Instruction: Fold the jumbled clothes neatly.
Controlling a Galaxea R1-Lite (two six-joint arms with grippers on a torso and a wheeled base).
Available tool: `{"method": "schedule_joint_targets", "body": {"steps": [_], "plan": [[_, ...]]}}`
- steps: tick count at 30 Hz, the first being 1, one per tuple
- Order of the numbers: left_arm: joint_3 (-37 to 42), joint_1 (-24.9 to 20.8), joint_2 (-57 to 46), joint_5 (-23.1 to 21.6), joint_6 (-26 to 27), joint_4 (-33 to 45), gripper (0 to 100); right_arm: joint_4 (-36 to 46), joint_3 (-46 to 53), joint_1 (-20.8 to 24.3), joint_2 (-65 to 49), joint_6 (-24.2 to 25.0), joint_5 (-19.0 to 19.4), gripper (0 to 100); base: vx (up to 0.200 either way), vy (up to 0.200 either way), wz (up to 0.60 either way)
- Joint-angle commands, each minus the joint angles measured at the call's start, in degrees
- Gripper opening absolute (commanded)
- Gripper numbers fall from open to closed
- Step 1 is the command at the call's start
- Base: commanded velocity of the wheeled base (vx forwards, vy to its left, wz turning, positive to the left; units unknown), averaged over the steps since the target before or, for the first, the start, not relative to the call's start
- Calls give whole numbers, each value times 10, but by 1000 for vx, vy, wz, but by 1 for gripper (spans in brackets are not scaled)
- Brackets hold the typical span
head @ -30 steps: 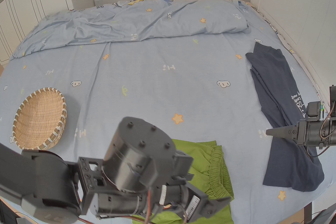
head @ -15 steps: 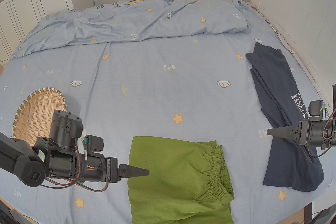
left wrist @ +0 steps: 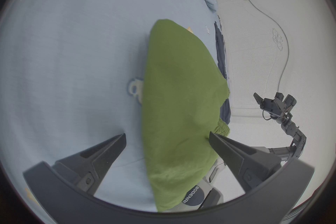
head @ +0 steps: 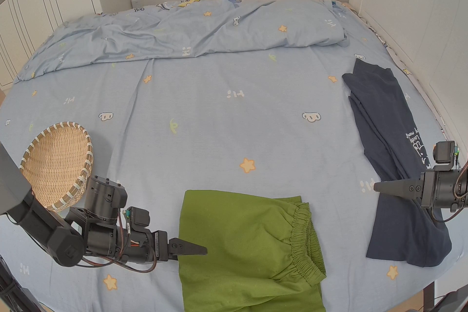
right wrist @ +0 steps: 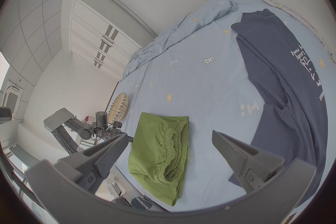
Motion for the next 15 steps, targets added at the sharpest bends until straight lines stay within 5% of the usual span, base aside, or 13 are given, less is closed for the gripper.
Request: {"method": "schedule_joint_targets", "body": {"steps": [1, 9, 15], "plan": [[28, -66, 49, -7, -57, -73, 100, -2, 4, 2, -1, 0, 0, 100, 0, 0, 0], [78, -115, 122, -1, -111, -284, 100, -3, 3, 0, -2, 0, 0, 100, 0, 0, 0], [93, -115, 136, -1, -125, -321, 100, -3, 3, 0, -3, 0, 0, 100, 0, 0, 0]]}}
